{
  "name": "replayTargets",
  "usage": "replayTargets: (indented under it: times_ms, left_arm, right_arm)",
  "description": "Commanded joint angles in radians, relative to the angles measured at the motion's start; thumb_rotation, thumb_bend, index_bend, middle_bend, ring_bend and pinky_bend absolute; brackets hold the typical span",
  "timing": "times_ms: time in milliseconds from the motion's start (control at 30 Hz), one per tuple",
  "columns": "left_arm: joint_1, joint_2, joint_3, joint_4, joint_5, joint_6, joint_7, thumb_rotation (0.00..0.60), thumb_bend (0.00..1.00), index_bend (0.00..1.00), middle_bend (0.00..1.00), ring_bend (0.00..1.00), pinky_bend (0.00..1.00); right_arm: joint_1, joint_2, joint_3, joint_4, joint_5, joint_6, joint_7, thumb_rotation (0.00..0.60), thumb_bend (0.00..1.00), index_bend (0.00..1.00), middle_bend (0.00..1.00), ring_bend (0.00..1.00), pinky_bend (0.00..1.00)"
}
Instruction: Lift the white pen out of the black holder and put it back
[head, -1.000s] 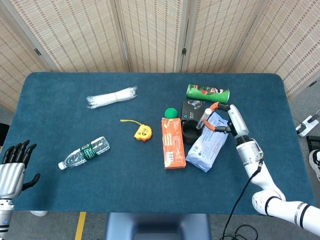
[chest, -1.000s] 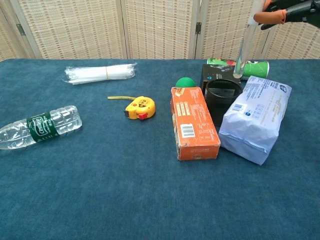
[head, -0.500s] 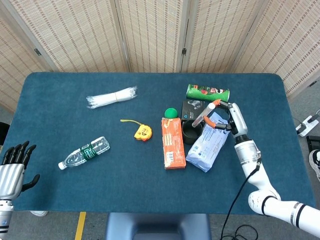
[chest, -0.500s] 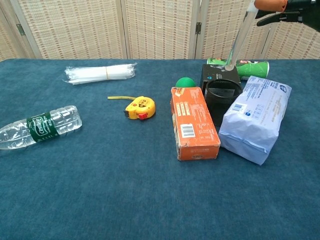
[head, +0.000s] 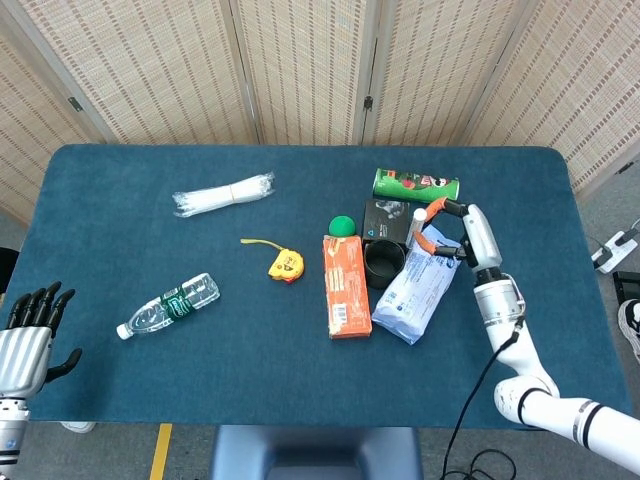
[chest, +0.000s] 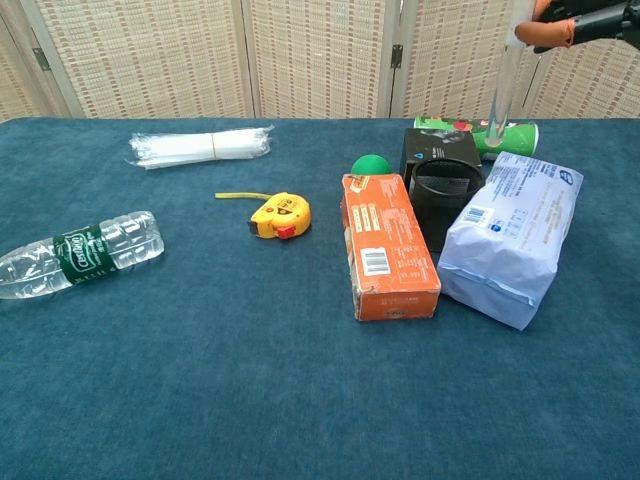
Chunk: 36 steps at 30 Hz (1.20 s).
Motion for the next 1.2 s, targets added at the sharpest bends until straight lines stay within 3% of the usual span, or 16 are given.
replayTargets:
  times_ms: [33,200,400,500,733,800,900,1033,1200]
  left_arm:
    - [0.000,0.000,0.001,0.000,0.000,0.000,-0.001,0.600,0.30,0.14,0.08,0.05,0.11]
    - [0.002,0.000,0.002,0.002,-0.001,0.000,-0.003,0.600,0.30,0.14,0.08,0.05,0.11]
    - [0.001,0.001,0.002,0.003,-0.001,-0.001,-0.005,0.600,0.30,0.14,0.08,0.05,0.11]
    - [0.000,0.001,0.003,0.004,-0.001,-0.003,-0.003,0.600,0.30,0.14,0.08,0.05,0.11]
    - [-0.006,-0.002,0.001,0.002,-0.001,-0.009,0.002,0.600,0.30,0.14,0.08,0.05,0.12]
    - [-0.007,-0.002,0.001,0.001,-0.002,-0.010,0.003,0.600,0.30,0.14,0.08,0.05,0.12]
    - [-0.007,-0.001,0.001,0.000,-0.004,-0.012,0.002,0.600,0.30,0.14,0.08,0.05,0.12]
    - [-0.005,0.001,0.004,0.000,-0.006,-0.013,0.001,0.600,0.30,0.14,0.08,0.05,0.12]
    - [-0.001,0.002,0.005,0.002,-0.008,-0.010,-0.003,0.600,0.30,0.14,0.08,0.05,0.12]
  right_arm:
    - [0.006,-0.032,-0.003,-0.016,0.020,0.006,0.056,0.600,0.46,0.67,0.55,0.36,0.28]
    - [-0.019,0.021,0.055,-0.104,0.105,-0.159,0.359,0.600,0.46,0.67,0.55,0.36,0.29]
    - [-0.041,0.044,0.081,-0.107,0.083,-0.253,0.560,0.600,0.46,0.67,0.55,0.36,0.29]
    - [-0.033,0.038,0.052,-0.054,0.033,-0.219,0.482,0.600,0.46,0.67,0.55,0.36,0.29]
    - [0.000,-0.062,-0.017,0.086,-0.063,0.030,0.044,0.600,0.46,0.67,0.55,0.36,0.29]
    - [0.005,-0.080,-0.021,0.095,-0.070,0.058,0.003,0.600,0.46,0.67,0.55,0.36,0.29]
    - [0.008,-0.082,-0.018,0.069,-0.054,0.044,0.029,0.600,0.47,0.67,0.55,0.36,0.29]
    - [0.001,-0.032,0.019,-0.033,0.030,-0.080,0.215,0.600,0.46,0.67,0.55,0.36,0.29]
    - [-0.003,0.021,0.058,-0.074,0.082,-0.199,0.383,0.600,0.47,0.67,0.55,0.36,0.29]
